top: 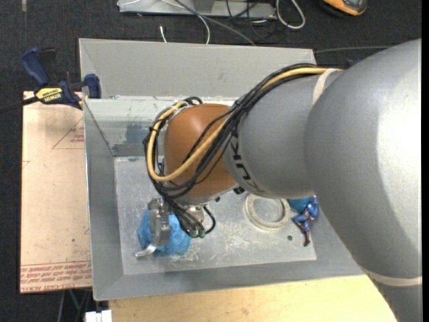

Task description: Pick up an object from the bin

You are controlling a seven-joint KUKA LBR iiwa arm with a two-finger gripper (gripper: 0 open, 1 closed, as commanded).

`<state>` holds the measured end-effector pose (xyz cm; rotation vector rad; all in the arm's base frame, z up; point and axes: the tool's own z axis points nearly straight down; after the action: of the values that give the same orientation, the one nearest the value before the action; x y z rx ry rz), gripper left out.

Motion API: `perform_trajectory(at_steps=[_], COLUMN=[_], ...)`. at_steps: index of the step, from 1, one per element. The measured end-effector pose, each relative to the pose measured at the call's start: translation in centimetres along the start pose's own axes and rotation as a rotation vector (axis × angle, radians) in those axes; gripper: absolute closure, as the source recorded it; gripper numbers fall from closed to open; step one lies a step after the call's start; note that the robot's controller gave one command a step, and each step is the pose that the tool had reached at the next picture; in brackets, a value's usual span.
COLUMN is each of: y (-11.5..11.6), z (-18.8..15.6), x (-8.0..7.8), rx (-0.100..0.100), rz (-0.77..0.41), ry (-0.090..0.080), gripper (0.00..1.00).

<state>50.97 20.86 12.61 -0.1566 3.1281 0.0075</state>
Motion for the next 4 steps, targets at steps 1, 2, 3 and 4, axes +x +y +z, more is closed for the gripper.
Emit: perform_trajectory(at_steps=[1,2,3,4], y=[0.3,-1.7,-0.8,-2.2], z=[0.3,3.1,4.3,3.0], x=[-1.2,1.1,1.3,1.3], rx=[0.0,-0.003,-0.003,-0.004], rz=[-0.131,-0.022,-0.111,-0.076], ry=[-0.009,-0.008,-0.009,-0.009], gripper=[1.0,1.0,1.0,1.0])
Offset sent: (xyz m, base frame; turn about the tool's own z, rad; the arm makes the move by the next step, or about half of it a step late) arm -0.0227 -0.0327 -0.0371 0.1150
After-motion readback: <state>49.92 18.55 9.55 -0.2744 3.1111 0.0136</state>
